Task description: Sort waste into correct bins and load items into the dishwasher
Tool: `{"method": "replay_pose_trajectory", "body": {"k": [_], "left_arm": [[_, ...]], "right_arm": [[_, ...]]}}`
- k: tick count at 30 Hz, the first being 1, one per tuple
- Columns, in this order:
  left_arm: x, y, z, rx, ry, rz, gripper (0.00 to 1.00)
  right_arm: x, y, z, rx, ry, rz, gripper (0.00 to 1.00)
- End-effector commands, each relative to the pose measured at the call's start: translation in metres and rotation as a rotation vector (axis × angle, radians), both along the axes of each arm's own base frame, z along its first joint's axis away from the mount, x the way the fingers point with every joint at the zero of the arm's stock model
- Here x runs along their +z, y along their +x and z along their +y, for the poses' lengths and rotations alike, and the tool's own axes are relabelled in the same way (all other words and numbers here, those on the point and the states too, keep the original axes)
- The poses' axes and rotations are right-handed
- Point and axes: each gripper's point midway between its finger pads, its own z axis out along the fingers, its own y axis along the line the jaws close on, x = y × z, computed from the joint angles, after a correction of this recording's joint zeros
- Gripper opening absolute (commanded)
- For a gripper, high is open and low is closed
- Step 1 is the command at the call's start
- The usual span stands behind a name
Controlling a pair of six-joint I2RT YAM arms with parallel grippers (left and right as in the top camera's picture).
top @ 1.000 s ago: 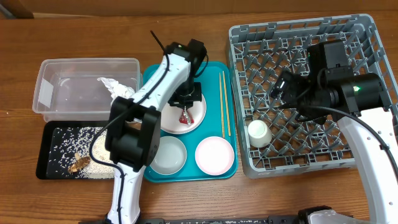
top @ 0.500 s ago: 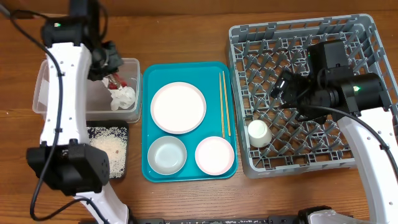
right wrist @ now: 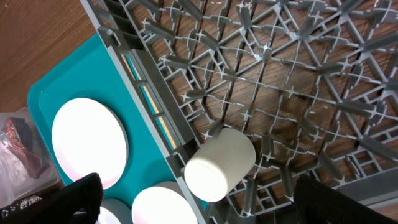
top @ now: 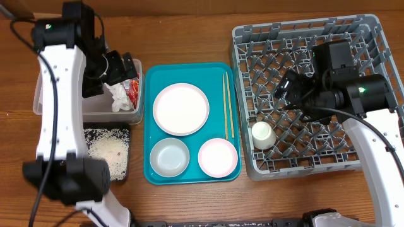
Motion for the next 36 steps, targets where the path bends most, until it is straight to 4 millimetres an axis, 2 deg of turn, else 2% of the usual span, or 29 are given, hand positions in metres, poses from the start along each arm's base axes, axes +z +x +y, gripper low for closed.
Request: {"method": "replay_pose_trajectory", "body": {"k": [1,3,4,8,11,15,20,25,30,34,36], "left_arm": [[0.069,-0.027,-0.049,-0.133,-0.085,-0.196,1.0],[0.082,-0.039,-0.068,-0.192,-0.089,-0.238,1.0],[0.091,-0.048,-0.083,-0.242,-0.096,-0.264,1.0],[0.098,-0.065,-0.105,-0.324,-0.09,-0.276,1.0],[0.093,-0.067,-0.095,-0.315,-0.017,-0.258,1.0],[0.099,-0.05,-0.088,-0.316,0.042,-0.336,1.0],[0.125,-0.012,-0.098,-0.441,0.082,-0.554,1.0],[0.151,0.005,-0.098,-0.495,0.145,-0.704,1.0],[0.192,-0.003,-0.096,-0.537,0.239,-0.866,1.0],[0.216,-0.026,-0.077,-0.489,0.302,-0.929,1.0],[0.221,-0.035,-0.067,-0.463,0.33,-0.943,1.0]], "right_arm": [[0.009,0.004,-0.002,-0.005,-0.003,-0.032,1.0],[0.009,0.004,-0.002,-0.005,-0.003,-0.032,1.0],[0.009,0.004,-0.002,-0.005,-0.003,-0.032,1.0],[0.009,0.004,-0.002,-0.005,-0.003,-0.032,1.0],[0.009,0.004,-0.002,-0.005,-0.003,-0.032,1.0],[0.009,0.004,-0.002,-0.005,-0.003,-0.032,1.0],[0.009,0.004,-0.002,-0.005,-0.003,-0.032,1.0],[0.009,0.004,-0.002,-0.005,-0.003,-0.032,1.0],[0.009,0.004,-0.002,-0.005,-0.003,-0.032,1.0],[0.009,0.004,-0.002,-0.005,-0.003,-0.032,1.0],[0.009,0.004,-0.002,-0.005,-0.003,-0.032,1.0]]}}
